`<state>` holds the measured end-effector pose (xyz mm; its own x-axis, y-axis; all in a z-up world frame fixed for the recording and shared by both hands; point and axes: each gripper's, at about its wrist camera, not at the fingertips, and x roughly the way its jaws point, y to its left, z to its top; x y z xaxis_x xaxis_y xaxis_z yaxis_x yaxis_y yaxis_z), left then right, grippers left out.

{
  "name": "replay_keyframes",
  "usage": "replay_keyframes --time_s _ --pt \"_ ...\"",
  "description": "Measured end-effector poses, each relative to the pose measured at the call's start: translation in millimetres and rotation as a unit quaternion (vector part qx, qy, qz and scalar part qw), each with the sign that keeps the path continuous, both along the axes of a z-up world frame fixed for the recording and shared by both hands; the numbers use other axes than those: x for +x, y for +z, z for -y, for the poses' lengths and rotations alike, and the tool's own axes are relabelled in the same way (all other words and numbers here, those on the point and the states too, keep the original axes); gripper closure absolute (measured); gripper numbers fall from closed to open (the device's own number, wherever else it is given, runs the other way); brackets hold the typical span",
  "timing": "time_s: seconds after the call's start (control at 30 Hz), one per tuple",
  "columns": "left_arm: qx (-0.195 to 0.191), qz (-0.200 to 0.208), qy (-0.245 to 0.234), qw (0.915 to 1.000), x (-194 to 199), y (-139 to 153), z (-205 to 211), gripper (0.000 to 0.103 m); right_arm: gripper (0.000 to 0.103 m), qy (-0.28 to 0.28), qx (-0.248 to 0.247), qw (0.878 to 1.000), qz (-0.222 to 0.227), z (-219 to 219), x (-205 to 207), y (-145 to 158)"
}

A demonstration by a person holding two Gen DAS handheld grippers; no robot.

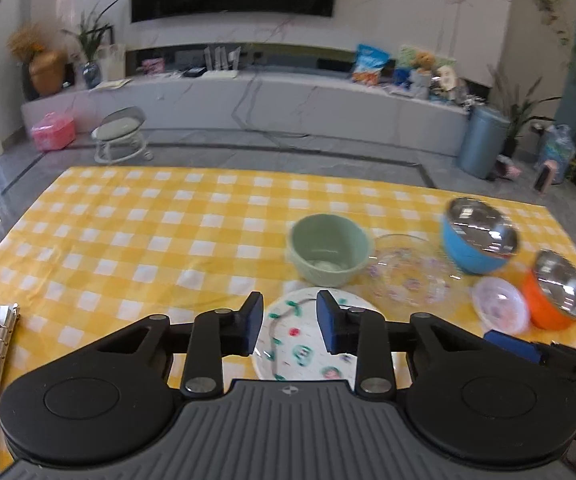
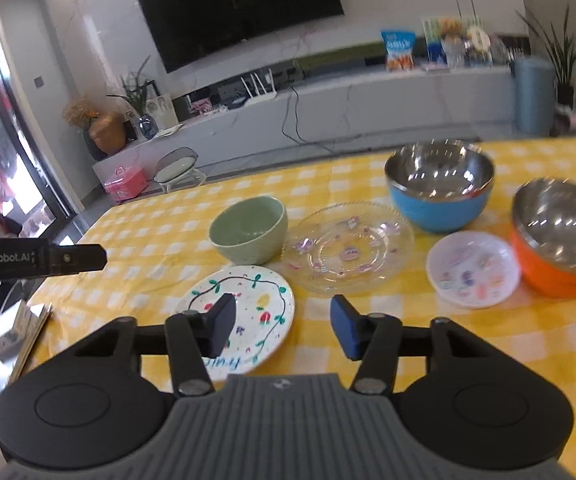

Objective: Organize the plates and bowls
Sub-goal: 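Move the left tool to the white painted plate rim and close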

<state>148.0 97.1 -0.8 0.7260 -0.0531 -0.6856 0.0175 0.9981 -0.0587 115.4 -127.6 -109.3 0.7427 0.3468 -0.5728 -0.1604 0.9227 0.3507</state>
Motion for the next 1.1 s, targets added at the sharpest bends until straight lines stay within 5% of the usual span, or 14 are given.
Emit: replay_keyframes --time_s 0.23,0.5,0.9,1.1 --pt "-0.065 -0.023 0.015 0.9975 25 -41 -24 0.066 0.077 0.003 0.055 0.998 -0.029 -3 36 -39" --pt "-0.128 -0.068 0.032 0.9889 39 -79 -48 0.065 0.085 0.02 0.1 0.993 -0.059 -8 58 -72" --pt "-0.146 -0.091 0.021 0.985 44 -100 -54 0.065 0.083 0.008 0.121 0.989 -0.082 -3 68 -86" --pt "-0.13 -0.088 0.018 0.9874 43 -102 -49 0.074 0.087 0.012 0.124 0.989 -0.078 -3 65 -88"
